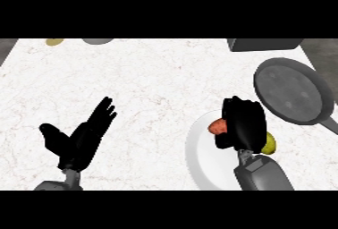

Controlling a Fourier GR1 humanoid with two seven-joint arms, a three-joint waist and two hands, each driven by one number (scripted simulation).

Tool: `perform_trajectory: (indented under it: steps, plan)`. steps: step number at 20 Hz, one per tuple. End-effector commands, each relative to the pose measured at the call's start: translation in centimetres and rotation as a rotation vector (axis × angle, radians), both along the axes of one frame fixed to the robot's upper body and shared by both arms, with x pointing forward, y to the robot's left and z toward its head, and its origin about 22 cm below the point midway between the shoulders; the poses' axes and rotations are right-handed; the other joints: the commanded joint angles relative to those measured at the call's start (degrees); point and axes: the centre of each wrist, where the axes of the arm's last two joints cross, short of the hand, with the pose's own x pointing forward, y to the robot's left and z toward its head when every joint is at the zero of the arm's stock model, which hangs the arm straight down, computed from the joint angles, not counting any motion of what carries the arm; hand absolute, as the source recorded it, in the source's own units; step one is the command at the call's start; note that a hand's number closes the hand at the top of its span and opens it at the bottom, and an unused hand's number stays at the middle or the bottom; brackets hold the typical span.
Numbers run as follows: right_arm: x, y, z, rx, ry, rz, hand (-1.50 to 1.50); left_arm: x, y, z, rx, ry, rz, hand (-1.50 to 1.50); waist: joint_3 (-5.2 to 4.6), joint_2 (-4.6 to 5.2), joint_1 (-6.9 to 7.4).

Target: Pick the sweet potato from the plate and place it in the pan

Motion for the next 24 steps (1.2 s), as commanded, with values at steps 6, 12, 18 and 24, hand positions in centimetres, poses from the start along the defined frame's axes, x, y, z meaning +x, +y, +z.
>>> perform_trajectory:
  steps: [6, 12, 18, 24]
  plan:
    - [-0.6, 2.1, 6.5, 0.487, -0.356, -0.265, 1.5, 0.3, -0.2, -0.1, -0.003, -0.008, -0.054, 0.0, -0.16, 0.44, 3.49]
    - [0.7, -1.6, 4.6, 0.643, -0.455, -0.346, 1.5, 1.6, -0.6, 0.2, 0.016, -0.014, -0.048, 0.0, -0.14, 0.59, 2.83]
    - [3.3, -8.3, 1.0, 0.472, -0.431, -0.375, 1.5, 1.2, 0.1, -0.1, 0.015, -0.036, -0.038, 0.0, -0.18, 0.56, 3.08]
    - [7.6, -12.7, 0.3, 0.392, -0.514, -0.43, 1.5, 0.7, -0.2, 0.3, -0.015, 0.004, -0.059, 0.0, -0.16, 0.66, 3.61]
